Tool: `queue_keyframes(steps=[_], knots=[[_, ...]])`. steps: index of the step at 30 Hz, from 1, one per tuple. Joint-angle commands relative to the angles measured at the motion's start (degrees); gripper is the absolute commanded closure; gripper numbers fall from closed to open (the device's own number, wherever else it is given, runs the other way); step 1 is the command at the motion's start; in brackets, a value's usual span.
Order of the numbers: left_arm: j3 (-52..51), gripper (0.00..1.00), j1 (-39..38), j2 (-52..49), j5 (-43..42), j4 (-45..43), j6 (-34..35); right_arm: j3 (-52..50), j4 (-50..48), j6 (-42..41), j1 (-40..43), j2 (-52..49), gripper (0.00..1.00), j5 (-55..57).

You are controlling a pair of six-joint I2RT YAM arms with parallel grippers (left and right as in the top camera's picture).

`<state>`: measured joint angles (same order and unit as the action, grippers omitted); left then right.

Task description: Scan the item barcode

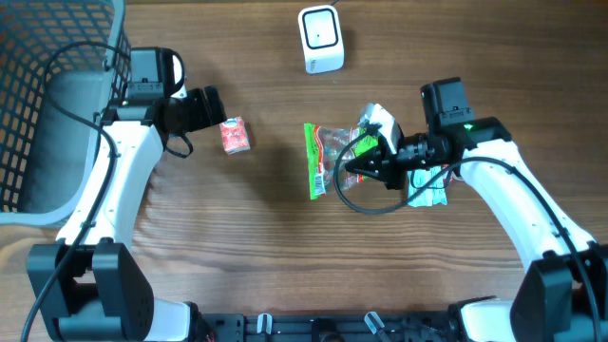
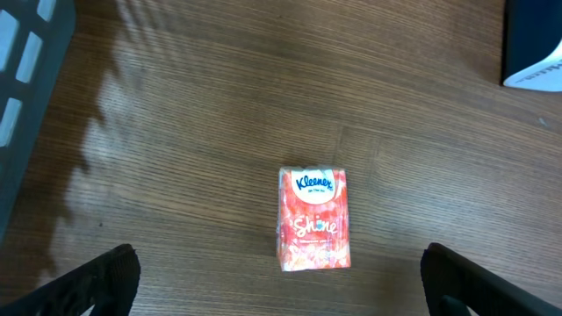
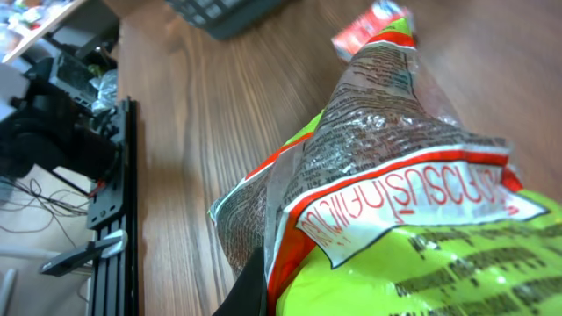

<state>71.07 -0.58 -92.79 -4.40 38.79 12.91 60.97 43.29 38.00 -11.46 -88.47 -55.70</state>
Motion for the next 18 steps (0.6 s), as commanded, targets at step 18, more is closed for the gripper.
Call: queue_keyframes(steps=[18], knots=[[-0.15, 0.0, 0.11, 0.85, -0.68, 0.2, -0.7, 44.98, 12.7, -0.37, -2.08, -0.48, 0.96, 29.22]])
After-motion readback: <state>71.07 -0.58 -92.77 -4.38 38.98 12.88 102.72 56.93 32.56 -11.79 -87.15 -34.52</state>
